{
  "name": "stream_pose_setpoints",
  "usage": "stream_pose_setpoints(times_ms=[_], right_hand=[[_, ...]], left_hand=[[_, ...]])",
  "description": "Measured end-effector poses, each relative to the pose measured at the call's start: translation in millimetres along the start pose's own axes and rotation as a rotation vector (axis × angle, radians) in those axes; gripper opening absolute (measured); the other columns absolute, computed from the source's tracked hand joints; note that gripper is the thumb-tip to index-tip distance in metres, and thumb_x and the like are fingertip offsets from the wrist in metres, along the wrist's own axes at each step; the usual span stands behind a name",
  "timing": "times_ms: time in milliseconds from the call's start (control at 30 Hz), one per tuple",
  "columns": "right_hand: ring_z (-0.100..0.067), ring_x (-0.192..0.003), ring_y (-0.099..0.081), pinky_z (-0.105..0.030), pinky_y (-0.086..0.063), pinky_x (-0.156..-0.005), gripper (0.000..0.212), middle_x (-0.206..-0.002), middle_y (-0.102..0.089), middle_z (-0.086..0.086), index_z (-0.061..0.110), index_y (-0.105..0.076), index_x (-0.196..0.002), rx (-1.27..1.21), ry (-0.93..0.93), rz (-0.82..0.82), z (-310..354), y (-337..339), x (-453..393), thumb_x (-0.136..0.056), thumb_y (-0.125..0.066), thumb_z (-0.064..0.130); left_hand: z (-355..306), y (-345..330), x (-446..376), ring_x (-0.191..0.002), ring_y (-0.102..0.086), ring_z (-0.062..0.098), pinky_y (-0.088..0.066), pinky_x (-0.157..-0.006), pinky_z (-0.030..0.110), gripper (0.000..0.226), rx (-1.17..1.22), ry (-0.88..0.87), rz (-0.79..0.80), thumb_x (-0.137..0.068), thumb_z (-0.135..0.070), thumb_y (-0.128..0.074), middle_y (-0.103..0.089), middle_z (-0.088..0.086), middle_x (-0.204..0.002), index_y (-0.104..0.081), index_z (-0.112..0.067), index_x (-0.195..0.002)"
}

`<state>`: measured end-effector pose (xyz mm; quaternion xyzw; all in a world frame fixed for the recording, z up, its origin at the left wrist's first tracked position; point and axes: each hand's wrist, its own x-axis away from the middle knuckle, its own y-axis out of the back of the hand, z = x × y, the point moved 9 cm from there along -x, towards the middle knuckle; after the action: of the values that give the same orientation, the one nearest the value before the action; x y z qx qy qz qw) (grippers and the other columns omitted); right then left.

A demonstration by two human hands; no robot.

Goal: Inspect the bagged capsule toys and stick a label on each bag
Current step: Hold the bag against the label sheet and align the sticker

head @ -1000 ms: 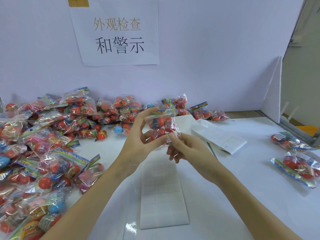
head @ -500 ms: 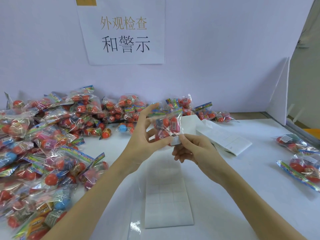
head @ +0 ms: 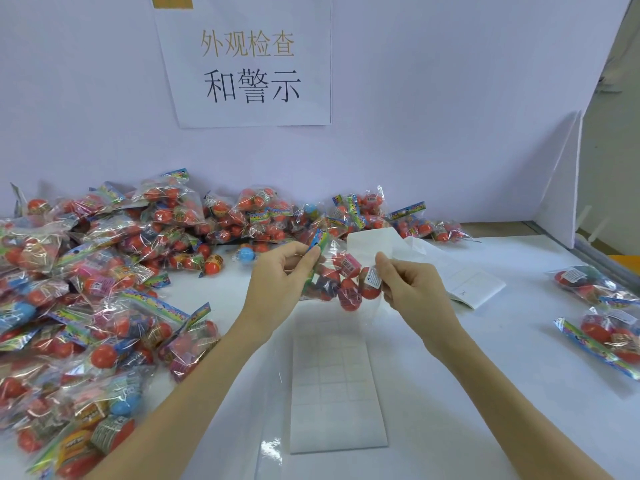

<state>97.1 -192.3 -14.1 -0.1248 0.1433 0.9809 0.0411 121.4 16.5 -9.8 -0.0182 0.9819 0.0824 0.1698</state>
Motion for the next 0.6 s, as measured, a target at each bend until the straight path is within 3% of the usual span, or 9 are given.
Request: stream_pose_setpoints(times_ms=[133, 233, 300, 367, 433, 533, 600], right_hand=[[-0.018, -0.056, -0.03, -0.034, -0.026, -0.057, 0.064, -0.056, -0.038, -0.004, -0.013, -0.049, -0.072, 0.029, 0.048, -0.051, 5.3, 0.9, 1.5, -0.109, -0.048, 0.039], [-0.017, -0.06, -0.043, -0.026, -0.037, -0.057, 0.067, -0.066, -0.051, -0.005, -0.005, -0.054, -0.077, -0.107, -0.064, 0.104, -3.0, -11.4, 2.0, -0.1, -0.049, 0.058], [-0.014, -0.065, -0.055, -0.023, -0.044, -0.057, 0.057, -0.075, -0.066, -0.001, 0.005, -0.067, -0.088, -0.139, -0.141, 0.254, -9.2, -23.3, 5.1, -0.091, -0.058, 0.062], [-0.015, -0.068, -0.064, -0.023, -0.048, -0.058, 0.043, -0.084, -0.076, -0.005, 0.005, -0.07, -0.106, -0.143, -0.17, 0.378, -13.6, -35.4, 10.3, -0.096, -0.066, 0.047], [-0.018, -0.065, -0.068, -0.021, -0.048, -0.055, 0.031, -0.082, -0.077, -0.011, 0.0, -0.069, -0.11, -0.17, -0.175, 0.42, -16.8, -39.6, 12.4, -0.102, -0.066, 0.03], [-0.021, -0.067, -0.072, -0.018, -0.045, -0.051, 0.027, -0.085, -0.078, -0.016, 0.001, -0.07, -0.109, -0.211, -0.192, 0.445, -16.3, -39.1, 13.1, -0.104, -0.064, 0.026], [-0.023, -0.069, -0.073, -0.018, -0.044, -0.05, 0.027, -0.087, -0.078, -0.017, 0.003, -0.071, -0.109, -0.232, -0.213, 0.473, -15.3, -41.5, 14.8, -0.104, -0.063, 0.028]], left_hand=[[-7.2, 1.4, 3.5, -0.062, -0.072, 0.02, -0.06, -0.057, 0.031, 0.019, -0.061, -0.085, -0.081, -0.105, -0.016, -0.06, -0.077, 0.003, -0.078, -0.073, -0.003, -0.098], [-10.2, 6.5, 4.8, -0.061, -0.062, 0.005, -0.046, -0.059, 0.019, 0.019, -0.146, -0.146, -0.149, -0.104, -0.018, -0.061, -0.071, -0.004, -0.073, -0.074, -0.007, -0.094], [-8.6, 11.4, 3.0, -0.061, -0.057, -0.001, -0.04, -0.059, 0.014, 0.019, -0.135, -0.141, -0.169, -0.105, -0.018, -0.061, -0.068, -0.007, -0.071, -0.073, -0.007, -0.093], [-8.1, 15.7, 1.6, -0.06, -0.055, 0.0, -0.04, -0.059, 0.016, 0.02, -0.131, -0.135, -0.186, -0.105, -0.019, -0.061, -0.066, -0.006, -0.07, -0.072, -0.007, -0.093], [-11.9, 18.4, 1.1, -0.062, -0.058, 0.002, -0.043, -0.058, 0.019, 0.019, -0.14, -0.157, -0.194, -0.105, -0.02, -0.06, -0.068, -0.006, -0.073, -0.073, -0.01, -0.094], [-16.1, 18.5, 1.4, -0.057, -0.064, 0.016, -0.053, -0.051, 0.033, 0.017, -0.179, -0.193, -0.166, -0.105, -0.021, -0.06, -0.068, -0.003, -0.07, -0.072, -0.014, -0.095], [-14.2, 18.5, 1.3, -0.045, -0.054, 0.023, -0.048, -0.044, 0.037, 0.018, -0.177, -0.18, -0.154, -0.105, -0.023, -0.06, -0.058, 0.0, -0.059, -0.071, -0.015, -0.094]])
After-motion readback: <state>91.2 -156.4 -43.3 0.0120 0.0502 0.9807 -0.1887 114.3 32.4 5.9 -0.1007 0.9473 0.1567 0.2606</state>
